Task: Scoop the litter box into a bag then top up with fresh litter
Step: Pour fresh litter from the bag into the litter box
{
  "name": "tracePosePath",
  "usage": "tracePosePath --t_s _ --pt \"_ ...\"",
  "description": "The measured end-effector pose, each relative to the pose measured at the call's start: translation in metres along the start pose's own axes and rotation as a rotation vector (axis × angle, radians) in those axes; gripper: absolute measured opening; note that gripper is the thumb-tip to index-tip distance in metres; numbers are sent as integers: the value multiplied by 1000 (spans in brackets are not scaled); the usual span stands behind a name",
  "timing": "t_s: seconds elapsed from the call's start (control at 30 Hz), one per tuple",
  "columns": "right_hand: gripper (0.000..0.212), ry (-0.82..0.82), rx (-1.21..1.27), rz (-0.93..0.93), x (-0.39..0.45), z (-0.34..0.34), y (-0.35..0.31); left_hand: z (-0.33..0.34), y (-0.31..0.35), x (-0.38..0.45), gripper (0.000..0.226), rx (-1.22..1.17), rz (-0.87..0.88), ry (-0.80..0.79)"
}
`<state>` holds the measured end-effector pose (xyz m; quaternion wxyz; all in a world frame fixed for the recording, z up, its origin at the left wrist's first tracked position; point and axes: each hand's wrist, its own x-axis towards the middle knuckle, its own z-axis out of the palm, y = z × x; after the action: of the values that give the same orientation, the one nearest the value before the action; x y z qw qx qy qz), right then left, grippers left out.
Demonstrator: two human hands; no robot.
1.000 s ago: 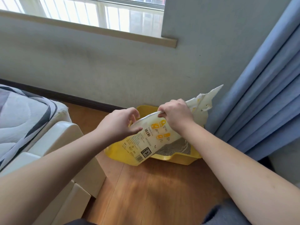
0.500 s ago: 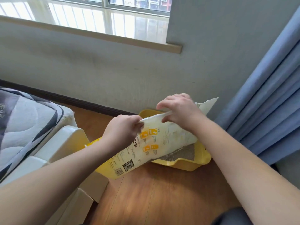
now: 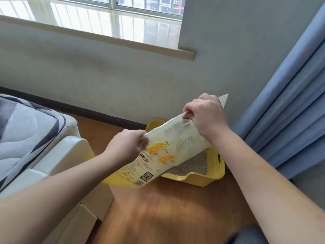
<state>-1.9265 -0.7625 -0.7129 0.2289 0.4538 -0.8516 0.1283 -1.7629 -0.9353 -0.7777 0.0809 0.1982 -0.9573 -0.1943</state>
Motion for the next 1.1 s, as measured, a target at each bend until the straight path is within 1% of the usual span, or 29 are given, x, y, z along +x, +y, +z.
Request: tracePosePath --t_s 0.07,0.13,0.17,0.23,0.3,0.33,0.37,0.43,0.53,0.7,0.73,0.77,0.83,0.87,0.93,0.97,1.03,1.1 --pt "9 97 19 -26 -1 0 -4 3 3 -1 19 12 -8 8" --pt "11 146 9 -77 -2 2 -8 1 11 -1 11 -20 -8 25" --pt "12 172 4 -109 -3 3 -12 -1 19 0 15 -30 20 34" --pt "13 212 1 -164 -2 4 -19 -2 37 1 33 -40 133 65" --pt "12 239 -5 -192 0 5 -24 -5 53 5 40 -109 173 92" --pt "12 248 -5 -202 0 4 -26 -6 57 7 37 -166 154 92" --pt "12 254 -4 -217 -1 3 -27 -7 59 10 29 -222 139 99" --pt "12 270 -6 -258 -2 3 -30 -6 55 15 7 -258 131 127" --pt "15 277 -14 -294 -3 7 -34 -6 47 13 24 -268 141 165" --pt "11 281 45 -329 2 21 -38 -3 33 16 31 -290 85 188" --pt "13 298 58 -329 3 22 -37 -3 31 16 33 -301 76 191" --pt "21 320 72 -316 4 22 -33 -3 28 17 34 -306 71 195" --pt "38 377 148 -258 6 18 -20 -3 26 17 36 -305 66 202" --pt "43 411 209 -207 6 14 -13 -4 25 17 36 -312 63 206" --pt "43 501 303 -52 3 13 3 -3 23 17 36 -337 66 213" --pt "40 547 343 57 0 16 10 -4 22 17 36 -350 75 219" --pt "36 576 494 368 -7 27 22 -5 22 16 34 -373 105 233" --pt "39 464 690 707 -16 41 33 -9 26 15 31 -403 141 255"
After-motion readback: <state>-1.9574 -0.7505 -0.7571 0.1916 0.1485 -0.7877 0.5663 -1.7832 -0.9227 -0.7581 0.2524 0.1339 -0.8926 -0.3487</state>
